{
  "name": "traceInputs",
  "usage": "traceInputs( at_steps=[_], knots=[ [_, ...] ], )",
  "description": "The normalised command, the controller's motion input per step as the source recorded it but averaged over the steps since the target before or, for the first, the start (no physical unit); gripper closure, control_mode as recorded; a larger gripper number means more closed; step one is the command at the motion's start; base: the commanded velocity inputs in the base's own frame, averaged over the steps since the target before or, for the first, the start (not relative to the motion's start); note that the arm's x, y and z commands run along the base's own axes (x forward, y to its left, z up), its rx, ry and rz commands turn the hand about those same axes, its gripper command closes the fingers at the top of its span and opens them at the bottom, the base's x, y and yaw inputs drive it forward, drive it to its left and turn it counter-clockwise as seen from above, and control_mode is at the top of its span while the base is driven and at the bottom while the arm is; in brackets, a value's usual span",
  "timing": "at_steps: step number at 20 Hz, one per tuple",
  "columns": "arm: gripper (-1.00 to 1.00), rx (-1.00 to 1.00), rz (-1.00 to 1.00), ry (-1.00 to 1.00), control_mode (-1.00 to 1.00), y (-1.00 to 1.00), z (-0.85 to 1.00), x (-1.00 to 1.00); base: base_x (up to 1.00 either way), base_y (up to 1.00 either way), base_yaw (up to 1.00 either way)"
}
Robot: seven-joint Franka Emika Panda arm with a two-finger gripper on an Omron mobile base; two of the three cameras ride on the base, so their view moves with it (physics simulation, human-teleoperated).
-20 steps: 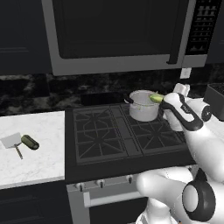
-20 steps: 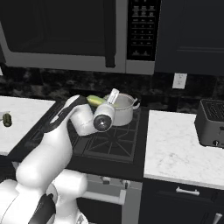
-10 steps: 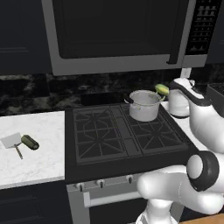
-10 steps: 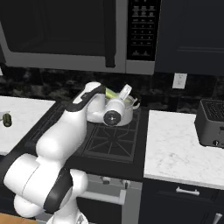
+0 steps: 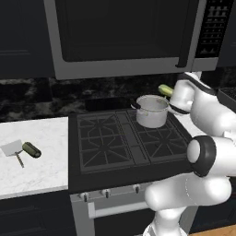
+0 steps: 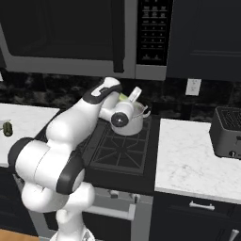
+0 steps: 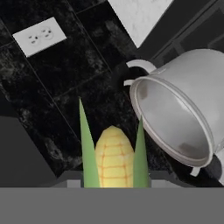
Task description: Put the corn and cucumber in the pot. Retrieve the spatula and lightly stir the vegetables in the pot.
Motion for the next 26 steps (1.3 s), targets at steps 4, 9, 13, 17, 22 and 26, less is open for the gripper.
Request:
traceInputs(
  at_steps=[4,9,13,17,22,26],
  knots=[
    [1.00,0.00,-0.02,0.00,-1.00,0.00,-0.05,0.39,0.00,0.00,0.00],
    [1.00,-0.09,0.00,0.00,-1.00,0.00,-0.04,0.29,0.00,0.00,0.00],
    [1.00,-0.15,0.00,0.00,-1.00,0.00,-0.01,0.09,0.00,0.00,0.00],
    [1.00,-0.16,0.00,0.00,-1.00,-0.01,0.00,0.00,0.00,0.00,0.00],
    [1.00,-0.12,0.00,-0.09,-1.00,-0.04,-0.01,0.00,0.00,0.00,0.00],
    [1.00,-0.17,0.00,-0.06,-1.00,-0.12,-0.03,0.00,0.00,0.00,0.00]
  ],
)
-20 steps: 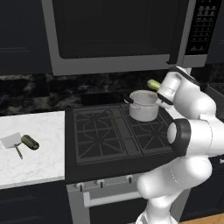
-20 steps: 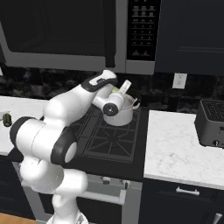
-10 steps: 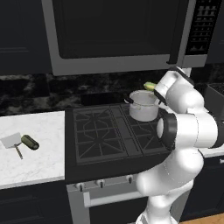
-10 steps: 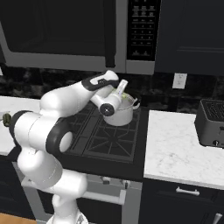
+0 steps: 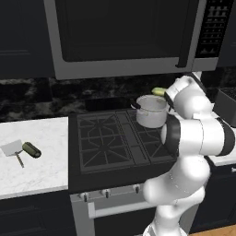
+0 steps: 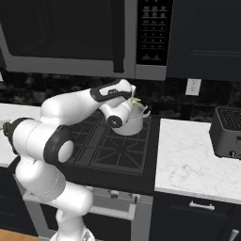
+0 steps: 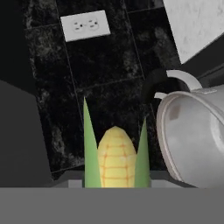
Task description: Put the corn and cucumber in the pot. Retrieve the spatula and lightly stir the vegetables in the pot.
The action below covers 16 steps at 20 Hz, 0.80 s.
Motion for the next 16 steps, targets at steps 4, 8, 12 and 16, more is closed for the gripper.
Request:
traceInputs(
  at_steps=[4,8,12,16],
  knots=[
    [1.00,-0.15,0.00,-0.04,-1.00,-0.26,-0.04,-0.26,0.00,0.00,0.00],
    [1.00,-0.08,0.00,-0.18,-1.00,-0.19,0.12,-0.41,0.00,0.00,0.00],
    [1.00,-0.14,0.01,-0.16,-1.00,-0.06,0.09,-0.08,0.00,0.00,0.00],
    [1.00,-0.24,0.06,-0.05,-1.00,0.00,0.00,0.00,0.00,0.00,0.00]
  ],
)
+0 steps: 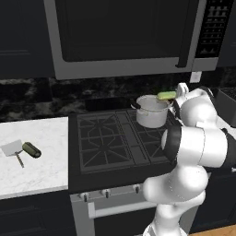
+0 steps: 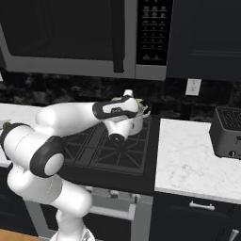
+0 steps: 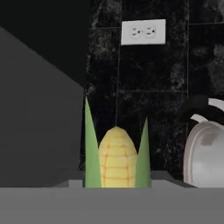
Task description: Put the corn and cucumber in the pot. Retrieve the spatula and lightly stir the vegetables in the pot.
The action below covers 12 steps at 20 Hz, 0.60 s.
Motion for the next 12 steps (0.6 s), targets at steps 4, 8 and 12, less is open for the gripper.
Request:
traceInputs(
  at_steps=[4,8,12],
  knots=[
    [1.00,-0.26,0.12,-0.07,-1.00,0.00,0.00,-0.02,0.00,0.00,0.00],
    [1.00,-0.26,0.12,-0.17,-1.00,0.00,0.00,-0.18,0.00,0.00,0.00],
    [1.00,-0.28,0.09,-0.14,-1.00,0.00,0.00,-0.03,0.00,0.00,0.00]
  ],
)
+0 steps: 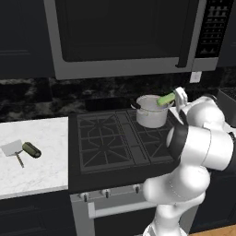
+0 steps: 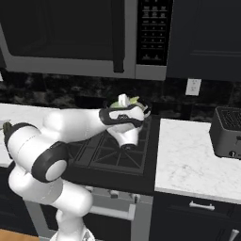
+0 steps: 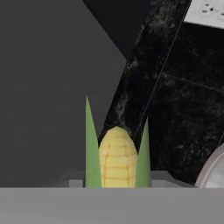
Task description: Put the corn and cucumber in the pot. Retrieve the spatula and lightly stir the vegetables in the pot.
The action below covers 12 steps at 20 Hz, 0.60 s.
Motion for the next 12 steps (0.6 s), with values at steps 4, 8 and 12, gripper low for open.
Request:
traceInputs(
  at_steps=[4,8,12],
  knots=[
    [1.00,-0.30,0.03,-0.14,-1.00,0.00,0.00,0.00,0.00,0.00,0.00],
    [1.00,-0.23,0.02,-0.22,-1.00,0.00,0.00,0.00,0.00,0.00,0.00],
    [1.00,-0.13,0.02,-0.25,-1.00,0.00,0.00,0.00,0.00,0.00,0.00]
  ],
)
